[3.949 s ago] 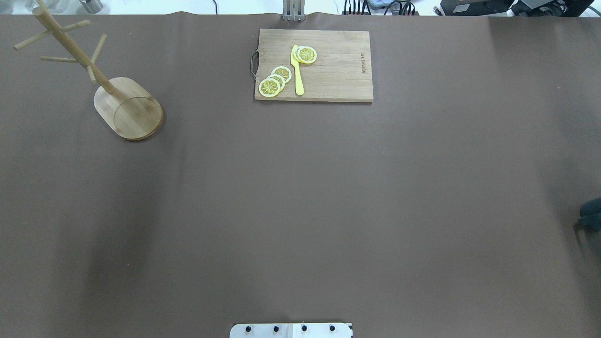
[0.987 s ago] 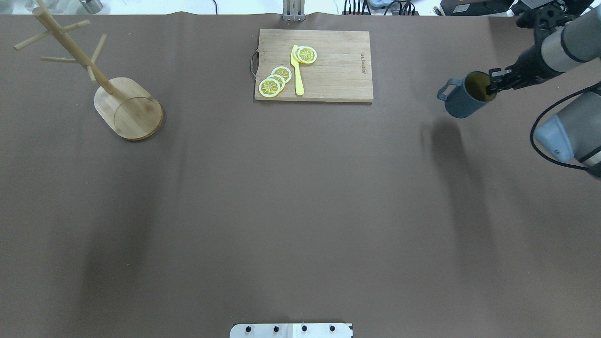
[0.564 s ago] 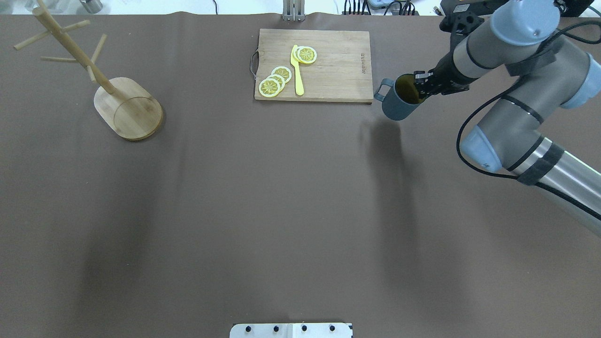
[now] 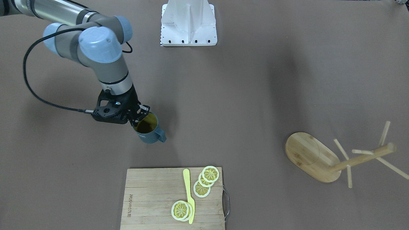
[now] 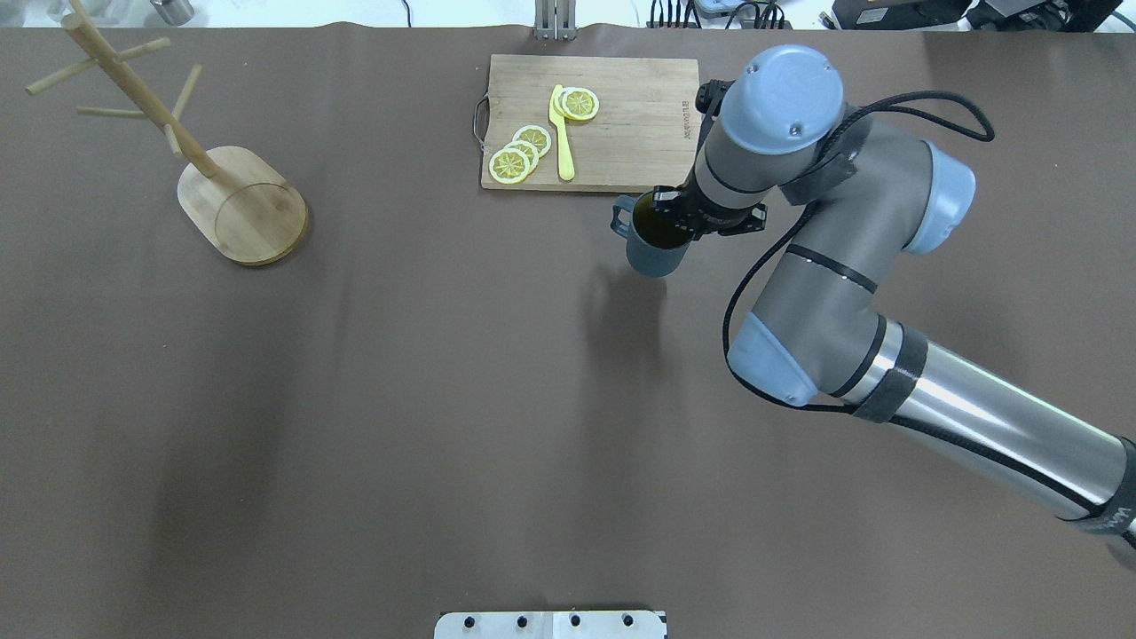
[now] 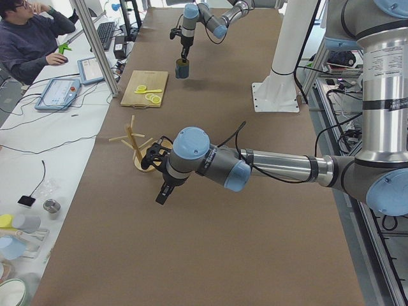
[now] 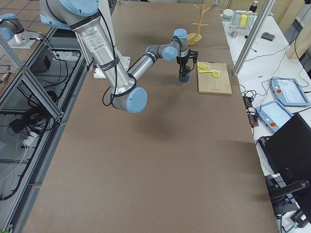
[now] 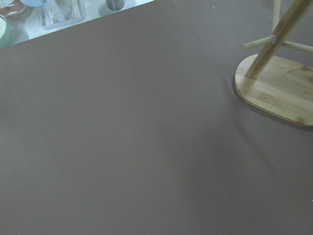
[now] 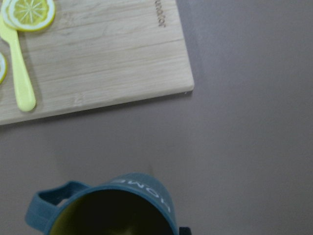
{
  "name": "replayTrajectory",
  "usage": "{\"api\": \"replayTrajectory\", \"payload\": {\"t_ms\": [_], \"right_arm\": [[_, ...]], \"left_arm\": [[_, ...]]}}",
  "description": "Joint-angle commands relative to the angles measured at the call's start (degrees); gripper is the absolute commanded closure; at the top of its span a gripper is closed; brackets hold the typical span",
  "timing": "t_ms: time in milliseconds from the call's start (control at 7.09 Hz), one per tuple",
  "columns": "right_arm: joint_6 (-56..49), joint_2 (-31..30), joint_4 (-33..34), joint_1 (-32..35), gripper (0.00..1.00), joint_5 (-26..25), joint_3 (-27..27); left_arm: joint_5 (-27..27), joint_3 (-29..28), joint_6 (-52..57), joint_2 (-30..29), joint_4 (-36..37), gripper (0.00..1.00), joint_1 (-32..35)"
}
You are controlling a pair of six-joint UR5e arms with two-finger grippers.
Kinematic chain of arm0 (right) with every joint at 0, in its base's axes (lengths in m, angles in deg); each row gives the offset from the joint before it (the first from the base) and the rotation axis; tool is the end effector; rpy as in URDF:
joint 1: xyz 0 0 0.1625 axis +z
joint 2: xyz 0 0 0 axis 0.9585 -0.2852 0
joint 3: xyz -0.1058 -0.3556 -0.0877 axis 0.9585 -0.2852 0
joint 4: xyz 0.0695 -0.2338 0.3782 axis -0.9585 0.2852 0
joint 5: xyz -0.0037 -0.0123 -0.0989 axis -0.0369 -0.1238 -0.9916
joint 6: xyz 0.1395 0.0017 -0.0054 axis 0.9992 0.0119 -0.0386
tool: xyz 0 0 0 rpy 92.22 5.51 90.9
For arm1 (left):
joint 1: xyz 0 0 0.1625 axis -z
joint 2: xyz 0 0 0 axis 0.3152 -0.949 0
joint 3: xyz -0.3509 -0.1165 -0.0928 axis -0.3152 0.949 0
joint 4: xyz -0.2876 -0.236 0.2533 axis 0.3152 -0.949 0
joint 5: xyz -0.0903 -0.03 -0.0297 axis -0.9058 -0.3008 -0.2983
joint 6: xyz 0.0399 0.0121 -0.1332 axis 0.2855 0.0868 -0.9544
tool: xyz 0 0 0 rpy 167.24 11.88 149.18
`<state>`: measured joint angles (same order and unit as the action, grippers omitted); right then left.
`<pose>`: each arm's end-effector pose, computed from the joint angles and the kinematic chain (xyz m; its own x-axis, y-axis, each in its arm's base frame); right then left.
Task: Hang cup on storage rack
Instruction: 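Carry the blue mug with the right gripper and set it near the cutting board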
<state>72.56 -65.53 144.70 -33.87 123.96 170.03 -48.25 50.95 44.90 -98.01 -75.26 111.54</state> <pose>-0.4897 -0.5258 0.2030 0.6743 0.2170 0.7058 -0.2888 0.9572 -0.0184 -0.0585 -0.5166 0.5422 0.6906 0.3387 -0.6390 0.0168 0.8758 0.4824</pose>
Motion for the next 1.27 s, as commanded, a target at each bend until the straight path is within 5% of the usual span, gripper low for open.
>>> {"api": "replayTrajectory", "payload": {"t_ms": [0, 423, 564, 987, 1128], "right_arm": [[9.5, 6.3, 6.7, -5.4, 1.00, -2.5, -1.1], [17.7, 10.5, 7.1, -10.4, 1.00, -4.8, -4.6], [17.7, 10.9, 7.1, -10.5, 0.88, -4.9, -6.1], [16.9, 11.2, 6.6, -10.6, 0.00, -7.7, -5.5], [15.4, 11.3, 6.6, -10.5, 0.00, -8.9, -4.2]], "left_arm": [[-0.1, -0.3, 0.0, 0.1, -0.1, 0.01, 0.0], [-0.1, -0.4, 0.0, 0.1, -0.1, 0.01, 0.0], [-0.1, -0.5, 0.1, 0.1, -0.1, 0.01, 0.0], [-0.1, -0.7, 0.1, 0.0, -0.1, 0.01, 0.0], [-0.1, -0.8, 0.1, 0.0, -0.1, 0.01, 0.0]]}}
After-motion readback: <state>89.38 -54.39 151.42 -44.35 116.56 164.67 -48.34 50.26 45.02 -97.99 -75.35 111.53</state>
